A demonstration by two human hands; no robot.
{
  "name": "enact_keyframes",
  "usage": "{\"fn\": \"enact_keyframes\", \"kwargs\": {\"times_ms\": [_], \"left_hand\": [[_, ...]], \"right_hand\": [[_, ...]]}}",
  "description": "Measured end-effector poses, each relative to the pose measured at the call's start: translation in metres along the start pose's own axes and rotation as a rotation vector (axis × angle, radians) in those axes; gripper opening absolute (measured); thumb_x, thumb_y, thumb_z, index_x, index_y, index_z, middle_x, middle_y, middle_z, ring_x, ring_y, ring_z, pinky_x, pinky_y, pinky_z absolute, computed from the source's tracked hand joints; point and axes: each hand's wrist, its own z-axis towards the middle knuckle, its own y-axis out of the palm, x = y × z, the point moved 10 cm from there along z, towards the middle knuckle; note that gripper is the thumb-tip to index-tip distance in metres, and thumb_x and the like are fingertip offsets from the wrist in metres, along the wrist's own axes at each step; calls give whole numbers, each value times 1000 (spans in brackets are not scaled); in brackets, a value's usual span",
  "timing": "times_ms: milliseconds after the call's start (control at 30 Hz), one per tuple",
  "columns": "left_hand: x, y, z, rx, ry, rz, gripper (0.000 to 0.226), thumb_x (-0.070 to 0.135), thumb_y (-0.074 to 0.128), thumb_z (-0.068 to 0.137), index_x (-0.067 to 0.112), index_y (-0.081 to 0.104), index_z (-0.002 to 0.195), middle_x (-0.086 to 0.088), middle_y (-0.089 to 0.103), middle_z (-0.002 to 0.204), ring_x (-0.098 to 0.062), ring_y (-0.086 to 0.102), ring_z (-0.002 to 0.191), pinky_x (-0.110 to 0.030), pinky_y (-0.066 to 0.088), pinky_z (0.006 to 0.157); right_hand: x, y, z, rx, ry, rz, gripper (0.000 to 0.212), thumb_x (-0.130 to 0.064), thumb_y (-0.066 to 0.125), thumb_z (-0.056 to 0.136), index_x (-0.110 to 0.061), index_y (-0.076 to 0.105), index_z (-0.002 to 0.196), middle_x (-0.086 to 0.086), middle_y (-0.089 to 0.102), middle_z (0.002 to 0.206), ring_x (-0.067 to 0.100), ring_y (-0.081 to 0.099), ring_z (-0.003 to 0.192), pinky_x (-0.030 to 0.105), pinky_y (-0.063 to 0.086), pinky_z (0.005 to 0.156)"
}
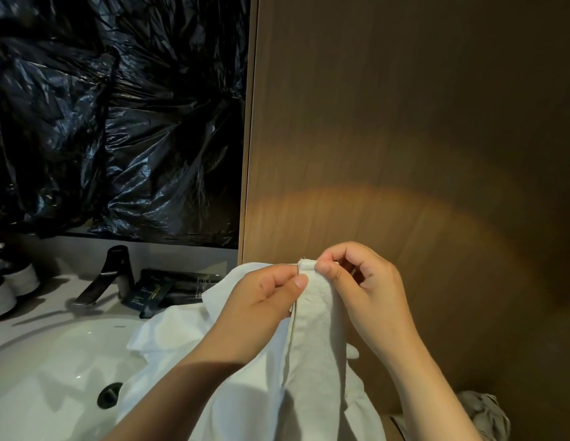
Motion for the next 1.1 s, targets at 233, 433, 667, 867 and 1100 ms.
{"fn": "enact_keyframes", "kwargs": {"times_ms": [233, 433, 667, 867, 1100], "left_hand": [[17, -21, -4, 182, 91, 71, 23, 21, 50, 97, 16, 73, 97, -7, 70, 90, -25, 65, 87, -46, 53, 82], [53, -51, 14, 276, 214, 280, 22, 20, 48, 99, 15, 68, 90, -11, 67, 84, -26, 61, 79, -40, 49, 73], [107, -77, 50, 285, 316, 405, 27, 21, 45, 100, 10, 64, 84, -3, 62, 77, -9, 54, 67, -20, 42, 62], [153, -80, 59, 256, 399, 340, 33, 34, 47, 96, 9, 67, 87, -8, 63, 81, -8, 54, 67, -18, 42, 59], [159, -92, 64, 328, 419, 404, 30, 25, 46, 99, 3, 66, 92, -17, 64, 89, -23, 56, 79, -15, 39, 58]], "right_hand": [[-1, 6, 6, -37, 29, 23, 9, -30, 65, 90, -32, 67, 81, -16, 64, 85, 8, 61, 86, 13, 47, 69], [-2, -1, 21, -46, 25, -71, 15, -39, 59, 90, -36, 65, 77, -22, 61, 84, 4, 56, 90, 7, 42, 71], [-23, -8, 47, -31, -13, 61, 26, -53, 54, 84, -30, 66, 83, -16, 66, 86, 7, 63, 89, 16, 53, 70], [-50, -15, 67, 39, -82, 242, 20, -44, 57, 89, -29, 70, 85, -15, 70, 85, 8, 67, 86, 12, 52, 68], [-56, -17, 79, 95, -97, 289, 19, -39, 60, 91, -27, 70, 81, -10, 69, 80, 12, 66, 80, 13, 51, 64]]}}
